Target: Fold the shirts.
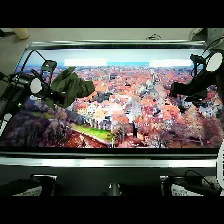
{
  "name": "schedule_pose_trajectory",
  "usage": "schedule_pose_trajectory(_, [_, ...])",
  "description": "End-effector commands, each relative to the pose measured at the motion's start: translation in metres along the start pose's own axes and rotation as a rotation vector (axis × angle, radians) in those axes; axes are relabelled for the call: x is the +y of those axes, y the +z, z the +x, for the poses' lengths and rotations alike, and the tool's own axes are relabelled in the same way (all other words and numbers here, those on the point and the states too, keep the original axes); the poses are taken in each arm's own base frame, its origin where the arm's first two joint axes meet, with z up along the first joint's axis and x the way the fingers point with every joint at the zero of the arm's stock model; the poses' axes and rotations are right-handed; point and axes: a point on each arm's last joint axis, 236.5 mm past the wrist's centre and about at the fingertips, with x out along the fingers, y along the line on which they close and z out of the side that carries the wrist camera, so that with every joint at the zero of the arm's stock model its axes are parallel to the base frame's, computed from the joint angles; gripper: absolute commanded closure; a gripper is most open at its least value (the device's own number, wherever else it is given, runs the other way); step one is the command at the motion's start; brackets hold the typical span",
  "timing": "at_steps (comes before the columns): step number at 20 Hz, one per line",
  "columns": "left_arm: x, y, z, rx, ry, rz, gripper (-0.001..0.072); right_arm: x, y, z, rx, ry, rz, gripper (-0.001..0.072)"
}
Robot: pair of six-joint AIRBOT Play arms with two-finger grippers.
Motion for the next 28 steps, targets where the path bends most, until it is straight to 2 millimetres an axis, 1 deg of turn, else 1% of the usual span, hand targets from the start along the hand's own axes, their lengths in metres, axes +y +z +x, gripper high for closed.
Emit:
schedule_pose_trajectory(1, [0.000, 0.000, 0.000, 0.001, 0.000, 0.001, 0.0028, 0.001, 0.000, 0.000, 0.001, 0.001, -0.001, 0.0028])
schedule_pose_trajectory(10, [0.000, 0.000, 0.000, 0.001, 0.000, 0.001, 0.0028, 0.001, 0.001, 0.000, -0.003, 0.001, -0.001, 0.0027])
schedule_pose_trajectory(11, [-0.001, 0.004, 0.001, -0.019, -0.004, -0.019, 0.0028, 0.001, 0.001, 0.000, -0.003, 0.001, -0.001, 0.0027])
schedule_pose_trajectory(13, [-0.006, 0.033, -0.001, -0.141, -0.024, -0.026, 0.0027, 0.001, 0.000, 0.000, 0.001, 0.001, -0.001, 0.0027])
schedule_pose_trajectory(14, [-0.009, 0.050, -0.005, -0.215, -0.036, -0.023, 0.0026, 0.001, 0.000, 0.000, 0.001, 0.001, -0.001, 0.0027])
schedule_pose_trajectory(15, [-0.011, 0.063, -0.008, -0.272, -0.045, -0.022, 0.0027, 0.001, 0.000, 0.000, -0.001, 0.001, -0.001, 0.0027])
schedule_pose_trajectory(16, [-0.013, 0.073, -0.011, -0.314, -0.053, -0.022, 0.0027, 0.001, 0.002, 0.000, -0.006, 0.001, -0.001, 0.0027])
schedule_pose_trajectory(18, [-0.018, 0.086, -0.016, -0.371, -0.073, -0.030, 0.0029, 0.001, 0.006, 0.000, -0.026, 0.003, -0.001, 0.0027])
schedule_pose_trajectory(19, [-0.019, 0.095, -0.016, -0.411, -0.073, -0.025, 0.0041, 0.001, 0.009, 0.000, -0.036, 0.005, -0.001, 0.0027])
schedule_pose_trajectory(20, [-0.013, 0.105, -0.011, -0.441, -0.054, -0.018, 0.0090, 0.002, 0.011, 0.000, -0.045, 0.006, -0.001, 0.0027])
schedule_pose_trajectory(21, [0.003, 0.103, 0.005, -0.391, -0.021, -0.039, 0.0090, 0.002, 0.013, 0.000, -0.054, 0.007, -0.001, 0.0027])
schedule_pose_trajectory(22, [0.027, 0.094, 0.029, -0.284, 0.012, -0.087, 0.0039, 0.002, 0.015, 0.000, -0.062, 0.008, -0.001, 0.0027])
schedule_pose_trajectory(23, [0.055, 0.082, 0.052, -0.171, 0.043, -0.147, 0.0016, 0.002, 0.016, 0.000, -0.067, 0.008, -0.001, 0.0027])
schedule_pose_trajectory(24, [0.077, 0.073, 0.073, -0.078, 0.046, -0.217, 0.0016, 0.003, 0.018, 0.000, -0.076, 0.009, -0.001, 0.0027])
schedule_pose_trajectory(25, [0.087, 0.066, 0.090, -0.010, 0.017, -0.263, 0.0017, 0.003, 0.020, 0.000, -0.084, 0.010, -0.001, 0.0027])
schedule_pose_trajectory(26, [0.088, 0.061, 0.109, 0.043, -0.036, -0.299, 0.0024, 0.003, 0.022, 0.000, -0.090, 0.011, -0.001, 0.0027])
schedule_pose_trajectory(27, [0.085, 0.058, 0.126, 0.074, -0.082, -0.342, 0.0024, 0.003, 0.023, -0.001, -0.096, 0.011, -0.001, 0.0027])
schedule_pose_trajectory(28, [0.078, 0.055, 0.143, 0.095, -0.128, -0.379, 0.0025, 0.003, 0.023, -0.001, -0.097, 0.012, -0.001, 0.0027])
